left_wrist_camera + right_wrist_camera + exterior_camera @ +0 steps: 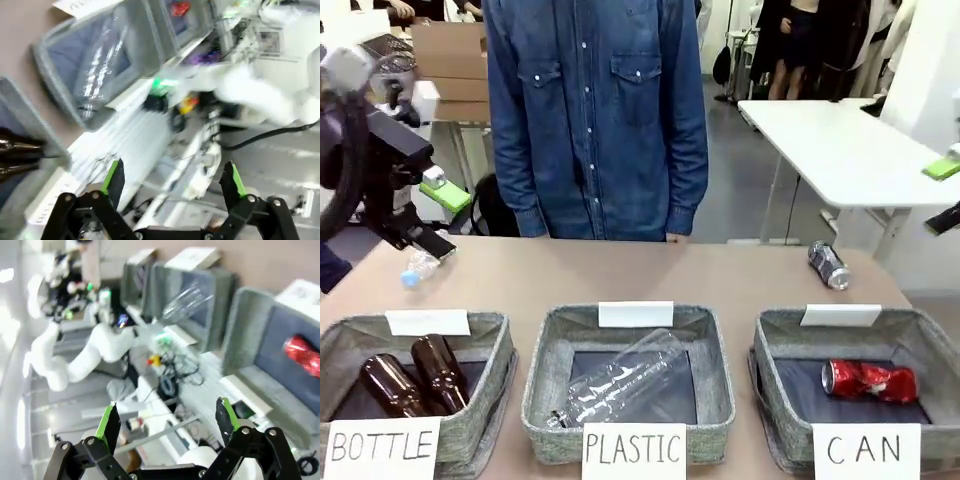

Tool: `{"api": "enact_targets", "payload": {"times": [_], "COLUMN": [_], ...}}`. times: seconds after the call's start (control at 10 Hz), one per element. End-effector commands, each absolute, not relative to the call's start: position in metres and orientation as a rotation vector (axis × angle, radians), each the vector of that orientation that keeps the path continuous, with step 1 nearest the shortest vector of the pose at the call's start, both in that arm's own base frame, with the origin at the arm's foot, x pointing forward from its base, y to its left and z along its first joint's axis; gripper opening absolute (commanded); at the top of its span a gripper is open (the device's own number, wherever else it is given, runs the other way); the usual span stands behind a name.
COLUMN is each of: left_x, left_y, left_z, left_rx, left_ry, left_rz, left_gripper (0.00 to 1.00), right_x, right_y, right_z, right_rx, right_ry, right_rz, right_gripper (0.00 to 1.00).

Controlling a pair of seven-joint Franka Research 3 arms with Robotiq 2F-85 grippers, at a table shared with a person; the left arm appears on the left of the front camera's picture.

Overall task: Sort the can waste into the basket.
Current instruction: Pick up the can waste from the table and place it in the right Fabric basket.

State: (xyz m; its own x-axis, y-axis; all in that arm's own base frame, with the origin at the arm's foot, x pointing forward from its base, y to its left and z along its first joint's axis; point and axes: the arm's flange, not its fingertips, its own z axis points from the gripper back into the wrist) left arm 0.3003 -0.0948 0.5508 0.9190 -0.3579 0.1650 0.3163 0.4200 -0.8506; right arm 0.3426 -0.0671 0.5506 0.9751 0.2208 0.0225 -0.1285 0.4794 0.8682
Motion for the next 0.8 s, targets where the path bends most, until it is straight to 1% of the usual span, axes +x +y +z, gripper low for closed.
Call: {"api": "enact_targets", "payload": {"times": [0.0,0.1,0.2,0.3,0.4,0.7], "left_x": [0.273,0.267,0.264,0.264,0.283,0.283], "left_y": [-0.058,-0.034,-0.019,-0.012,-0.015,-0.015], "left_z": [0.532,0.518,0.505,0.494,0.528,0.528], "left_rx": [-1.246,-1.297,-1.320,-1.335,-1.294,-1.294], "left_ry": [-0.132,-0.199,-0.242,-0.236,-0.151,-0.151], "left_rz": [-0.184,-0.137,-0.066,-0.040,-0.103,-0.103], "left_gripper": [1.00,1.00,1.00,1.00,1.00,1.00], "right_x": [0.345,0.350,0.352,0.353,0.338,0.338], "right_y": [-0.071,-0.082,-0.097,-0.104,-0.070,-0.070], "right_z": [0.559,0.568,0.576,0.581,0.556,0.556], "right_rx": [1.210,1.284,1.403,1.366,1.293,1.293], "right_ry": [0.293,0.350,0.393,0.277,0.336,0.336], "right_rz": [0.241,0.175,0.097,-0.034,0.246,0.246], "right_gripper": [1.00,1.00,1.00,1.00,1.00,1.00]}}
